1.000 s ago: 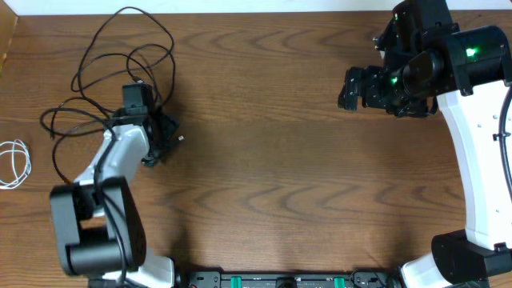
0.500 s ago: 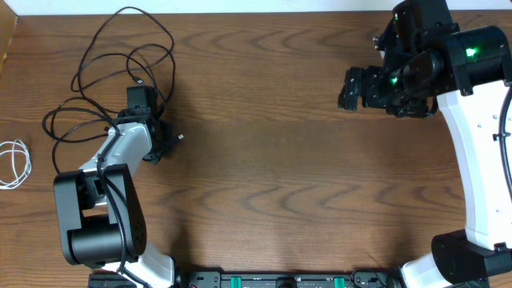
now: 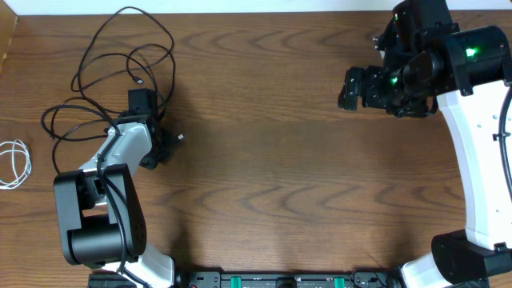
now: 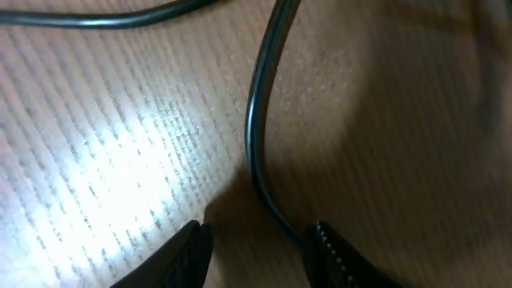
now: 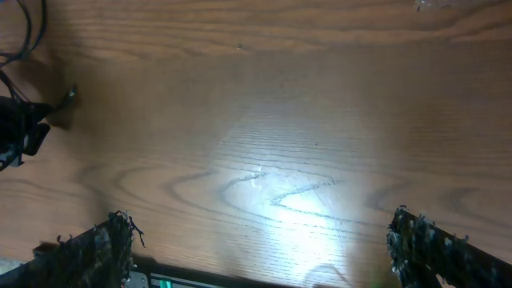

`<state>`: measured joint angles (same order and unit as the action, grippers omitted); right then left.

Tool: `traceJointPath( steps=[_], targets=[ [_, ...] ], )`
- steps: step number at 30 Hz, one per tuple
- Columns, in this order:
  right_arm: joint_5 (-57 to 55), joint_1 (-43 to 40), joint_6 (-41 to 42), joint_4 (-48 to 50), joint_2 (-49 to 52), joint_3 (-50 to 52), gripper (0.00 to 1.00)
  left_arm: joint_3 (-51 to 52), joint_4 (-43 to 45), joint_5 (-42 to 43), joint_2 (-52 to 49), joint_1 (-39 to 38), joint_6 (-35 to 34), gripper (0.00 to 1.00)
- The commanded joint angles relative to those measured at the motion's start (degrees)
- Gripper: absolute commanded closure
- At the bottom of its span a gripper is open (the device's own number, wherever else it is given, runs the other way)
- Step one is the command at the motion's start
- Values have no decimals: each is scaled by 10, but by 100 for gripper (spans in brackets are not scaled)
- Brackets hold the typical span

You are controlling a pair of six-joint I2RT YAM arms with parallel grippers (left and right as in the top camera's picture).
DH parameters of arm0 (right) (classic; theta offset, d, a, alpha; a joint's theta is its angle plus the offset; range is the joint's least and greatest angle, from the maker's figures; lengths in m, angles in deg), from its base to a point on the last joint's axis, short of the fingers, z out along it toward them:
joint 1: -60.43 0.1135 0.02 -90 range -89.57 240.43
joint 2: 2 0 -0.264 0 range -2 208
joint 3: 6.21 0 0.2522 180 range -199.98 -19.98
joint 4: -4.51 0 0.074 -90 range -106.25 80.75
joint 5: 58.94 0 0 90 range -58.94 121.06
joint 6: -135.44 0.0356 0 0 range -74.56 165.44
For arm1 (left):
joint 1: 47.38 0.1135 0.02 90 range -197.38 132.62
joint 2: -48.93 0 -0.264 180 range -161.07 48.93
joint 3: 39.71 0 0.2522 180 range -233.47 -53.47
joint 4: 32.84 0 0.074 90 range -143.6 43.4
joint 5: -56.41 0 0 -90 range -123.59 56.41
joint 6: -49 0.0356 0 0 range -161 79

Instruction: Untangle cables

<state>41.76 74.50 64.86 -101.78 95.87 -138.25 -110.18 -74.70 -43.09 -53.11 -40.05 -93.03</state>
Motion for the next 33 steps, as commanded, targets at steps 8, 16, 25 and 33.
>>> traceJointPath(
  steps=[8, 16, 25, 33],
  targets=[
    [-2, 3, -6, 0, -6, -1, 1, 10, 4, 1, -10, 1, 7, 57],
    [-2, 3, -6, 0, -6, -1, 1, 10, 50, 56, -13, 1, 7, 50],
    [-2, 3, -6, 0, -6, -1, 1, 10, 4, 56, -59, 2, 2, 51],
    [-2, 3, -6, 0, -6, -1, 1, 10, -35, 54, -88, 9, -5, 63]
  ],
)
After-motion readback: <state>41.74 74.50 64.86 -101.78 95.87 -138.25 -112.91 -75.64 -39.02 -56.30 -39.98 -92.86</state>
